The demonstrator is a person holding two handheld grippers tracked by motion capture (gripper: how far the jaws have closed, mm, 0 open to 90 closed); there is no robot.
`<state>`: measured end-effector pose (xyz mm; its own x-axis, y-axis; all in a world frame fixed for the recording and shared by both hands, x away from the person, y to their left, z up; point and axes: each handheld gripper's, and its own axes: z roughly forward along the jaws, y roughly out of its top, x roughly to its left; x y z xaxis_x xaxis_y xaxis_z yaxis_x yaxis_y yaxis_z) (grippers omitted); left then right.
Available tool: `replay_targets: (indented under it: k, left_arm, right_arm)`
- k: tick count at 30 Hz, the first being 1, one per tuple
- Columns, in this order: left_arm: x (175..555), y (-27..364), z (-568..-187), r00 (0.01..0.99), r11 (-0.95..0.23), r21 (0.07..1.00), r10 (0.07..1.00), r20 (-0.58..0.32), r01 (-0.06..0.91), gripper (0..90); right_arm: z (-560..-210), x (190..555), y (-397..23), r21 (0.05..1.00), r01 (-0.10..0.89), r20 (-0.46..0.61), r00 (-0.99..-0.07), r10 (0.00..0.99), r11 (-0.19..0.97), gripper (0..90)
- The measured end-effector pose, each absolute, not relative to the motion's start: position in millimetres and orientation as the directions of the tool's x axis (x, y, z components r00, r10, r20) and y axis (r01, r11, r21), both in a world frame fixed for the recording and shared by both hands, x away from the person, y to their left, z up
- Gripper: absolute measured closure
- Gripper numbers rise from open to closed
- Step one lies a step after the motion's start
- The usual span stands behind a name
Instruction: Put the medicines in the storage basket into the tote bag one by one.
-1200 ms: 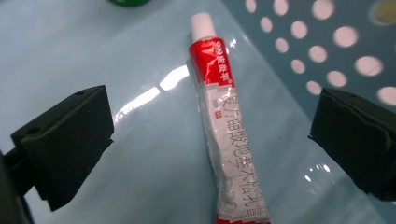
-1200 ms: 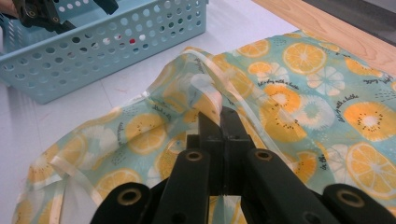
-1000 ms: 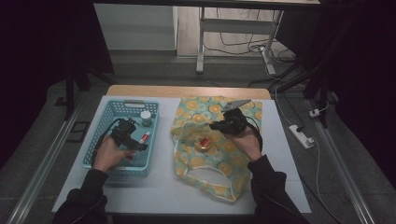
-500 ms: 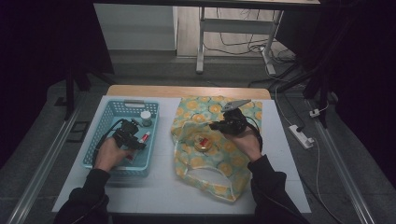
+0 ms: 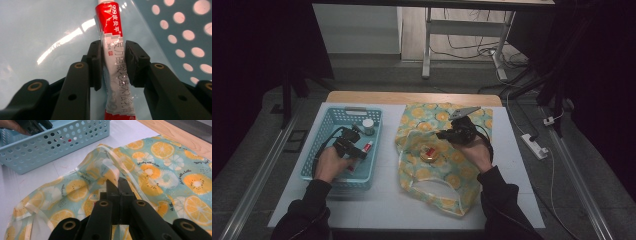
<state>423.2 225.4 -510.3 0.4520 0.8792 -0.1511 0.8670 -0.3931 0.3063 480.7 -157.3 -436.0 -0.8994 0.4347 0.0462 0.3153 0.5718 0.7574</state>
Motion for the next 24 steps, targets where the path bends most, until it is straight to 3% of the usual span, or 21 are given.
replay_targets:
  k: [17, 24]
  left_arm:
    - [420.7, 235.6, -501.6, 0.401, -0.330, 0.335, 0.900, -0.169, 0.882, 72.7]
    - [418.2, 242.2, -491.0, 0.413, -0.324, 0.388, 0.894, -0.174, 0.863, 72.8]
  right_arm:
    - [-434.8, 480.2, -157.6, 0.761, 0.314, 0.046, -0.898, 0.437, 0.567, 90.0]
    - [-433.7, 479.8, -158.0, 0.765, 0.313, 0.045, -0.898, 0.437, 0.563, 90.0]
